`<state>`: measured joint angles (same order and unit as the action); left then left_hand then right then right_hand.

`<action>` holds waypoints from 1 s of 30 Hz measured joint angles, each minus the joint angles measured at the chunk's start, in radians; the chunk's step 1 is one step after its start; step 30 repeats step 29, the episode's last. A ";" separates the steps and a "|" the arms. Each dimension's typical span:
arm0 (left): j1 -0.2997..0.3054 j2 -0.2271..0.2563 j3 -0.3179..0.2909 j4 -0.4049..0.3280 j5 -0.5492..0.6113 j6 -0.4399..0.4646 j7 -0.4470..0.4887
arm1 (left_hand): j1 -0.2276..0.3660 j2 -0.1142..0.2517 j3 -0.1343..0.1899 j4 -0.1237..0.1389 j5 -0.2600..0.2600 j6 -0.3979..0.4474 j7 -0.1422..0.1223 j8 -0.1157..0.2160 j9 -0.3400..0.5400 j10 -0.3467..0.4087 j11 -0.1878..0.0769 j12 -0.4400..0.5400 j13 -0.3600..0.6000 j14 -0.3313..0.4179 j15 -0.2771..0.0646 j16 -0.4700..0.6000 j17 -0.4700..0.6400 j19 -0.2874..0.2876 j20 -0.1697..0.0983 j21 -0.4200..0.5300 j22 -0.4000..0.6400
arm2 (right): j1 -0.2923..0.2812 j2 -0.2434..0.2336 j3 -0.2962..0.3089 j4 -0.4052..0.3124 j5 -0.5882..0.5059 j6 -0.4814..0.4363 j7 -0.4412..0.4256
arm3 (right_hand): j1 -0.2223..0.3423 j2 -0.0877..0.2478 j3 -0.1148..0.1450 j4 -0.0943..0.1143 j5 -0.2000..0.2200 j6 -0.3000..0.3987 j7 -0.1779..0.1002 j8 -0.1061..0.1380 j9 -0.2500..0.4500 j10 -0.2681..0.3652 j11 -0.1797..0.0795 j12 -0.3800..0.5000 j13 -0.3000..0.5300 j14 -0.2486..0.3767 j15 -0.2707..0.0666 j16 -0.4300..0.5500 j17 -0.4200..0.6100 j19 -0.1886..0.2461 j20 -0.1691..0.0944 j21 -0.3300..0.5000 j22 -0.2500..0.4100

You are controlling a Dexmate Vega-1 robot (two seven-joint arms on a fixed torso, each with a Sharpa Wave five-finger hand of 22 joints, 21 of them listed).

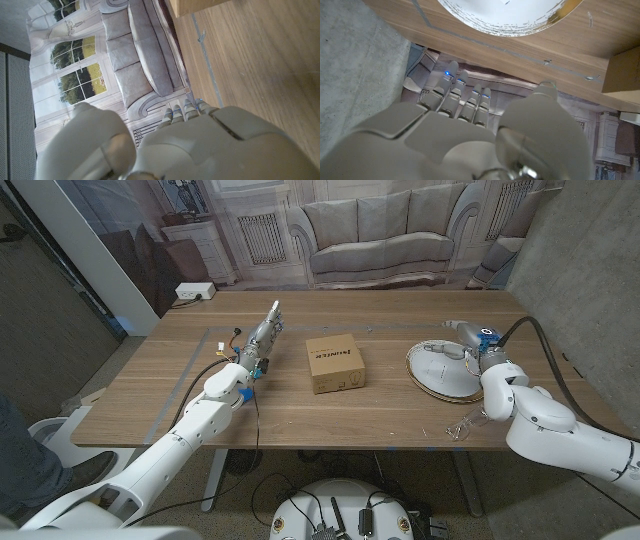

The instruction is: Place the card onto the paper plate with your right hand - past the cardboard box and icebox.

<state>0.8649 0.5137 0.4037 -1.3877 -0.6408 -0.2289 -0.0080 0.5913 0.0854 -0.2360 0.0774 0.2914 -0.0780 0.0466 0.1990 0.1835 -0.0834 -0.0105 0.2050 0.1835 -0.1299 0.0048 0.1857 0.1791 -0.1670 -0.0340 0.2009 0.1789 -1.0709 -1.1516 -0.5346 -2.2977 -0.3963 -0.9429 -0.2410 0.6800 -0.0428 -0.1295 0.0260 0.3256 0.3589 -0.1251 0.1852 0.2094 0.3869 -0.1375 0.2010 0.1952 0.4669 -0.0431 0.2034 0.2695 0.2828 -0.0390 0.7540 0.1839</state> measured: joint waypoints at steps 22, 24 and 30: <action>0.000 -0.006 0.000 0.012 -0.003 -0.017 -0.013 | 0.003 0.003 -0.003 0.003 0.000 0.000 0.000 0.000 0.000 0.000 0.000 0.000 0.000 0.000 0.000 0.000 0.000 0.000 0.000 0.000 0.000 | -0.034 -0.041 0.095 -0.086 0.038 -0.026 -0.003 | -0.019 0.004 -0.007 0.007 0.008 0.000 0.000 0.004 0.000 0.004 0.004 0.006 0.000 0.000 0.000 0.000 -0.005 0.000 0.000 -0.007 0.000; -0.001 -0.006 -0.001 0.014 -0.003 -0.018 -0.014 | 0.003 0.003 -0.003 0.003 0.000 0.000 0.000 0.000 0.000 0.000 0.000 0.000 0.000 0.000 0.000 0.000 0.000 0.000 0.000 0.000 0.000 | -0.035 -0.042 0.098 -0.090 0.041 -0.030 -0.007 | -0.019 0.004 -0.007 0.007 0.007 0.000 0.000 0.004 0.000 0.004 0.004 0.006 0.000 0.000 0.000 0.000 -0.005 0.000 0.000 -0.007 0.000; -0.002 -0.007 -0.002 0.020 -0.009 -0.022 -0.022 | 0.003 0.003 -0.003 0.003 0.000 0.000 0.000 0.000 0.000 0.000 0.000 0.000 0.000 0.000 0.000 0.000 0.000 0.000 0.000 0.000 0.000 | -0.038 -0.046 0.106 -0.103 0.043 -0.040 -0.014 | -0.023 0.008 -0.011 0.011 0.011 0.000 0.000 0.006 -0.002 0.004 0.004 0.006 0.000 0.000 0.000 0.004 -0.005 0.000 0.000 -0.007 0.000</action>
